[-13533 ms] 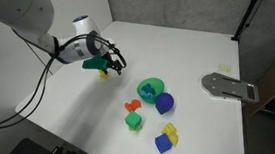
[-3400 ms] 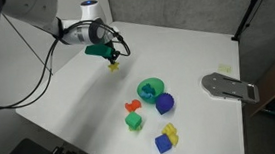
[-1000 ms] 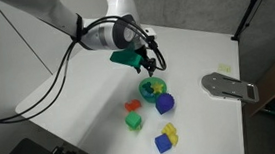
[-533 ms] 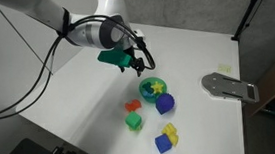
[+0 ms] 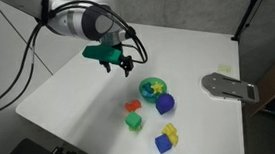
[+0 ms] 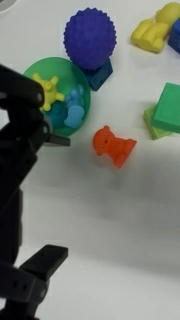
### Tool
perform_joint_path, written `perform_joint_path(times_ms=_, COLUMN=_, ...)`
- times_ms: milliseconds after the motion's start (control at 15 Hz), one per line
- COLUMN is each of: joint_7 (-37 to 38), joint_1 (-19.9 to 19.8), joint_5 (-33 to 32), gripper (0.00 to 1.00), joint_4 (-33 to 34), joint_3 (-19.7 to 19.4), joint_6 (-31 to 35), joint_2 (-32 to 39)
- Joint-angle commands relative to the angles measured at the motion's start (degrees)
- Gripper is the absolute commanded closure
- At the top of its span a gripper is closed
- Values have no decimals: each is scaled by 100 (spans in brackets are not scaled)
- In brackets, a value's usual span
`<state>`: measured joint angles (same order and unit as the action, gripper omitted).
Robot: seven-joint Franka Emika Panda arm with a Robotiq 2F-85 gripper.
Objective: Put the green block on top of the yellow block, move the green bowl to the right, pick up the yellow toy on the left and put it in the green bowl
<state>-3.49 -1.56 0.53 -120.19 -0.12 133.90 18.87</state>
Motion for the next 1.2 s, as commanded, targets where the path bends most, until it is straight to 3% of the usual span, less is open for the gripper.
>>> perform_joint_path(times_ms=0, joint_7=24, joint_1=62, joint_5=-23, gripper=0, joint_4=-513, joint_3=24, joint_6=-632, joint_2=-962)
perform_joint_path(times_ms=667, joint_7=274, joint_1=105, joint_5=-3, gripper=0, joint_4=-866, joint_3=-12, joint_6=-2360, joint_2=-3055)
perform_joint_path(times_ms=933, joint_7=375, joint_1=114, joint_5=8, gripper=0, joint_4=-897, joint_3=4, joint_6=-2640, joint_2=-3433)
perform_joint_path(times_ms=1133, joint_7=238, joint_1=124, joint_5=-3, gripper=0, joint_4=-814, joint_3=-10, joint_6=-2621, joint_2=-3321)
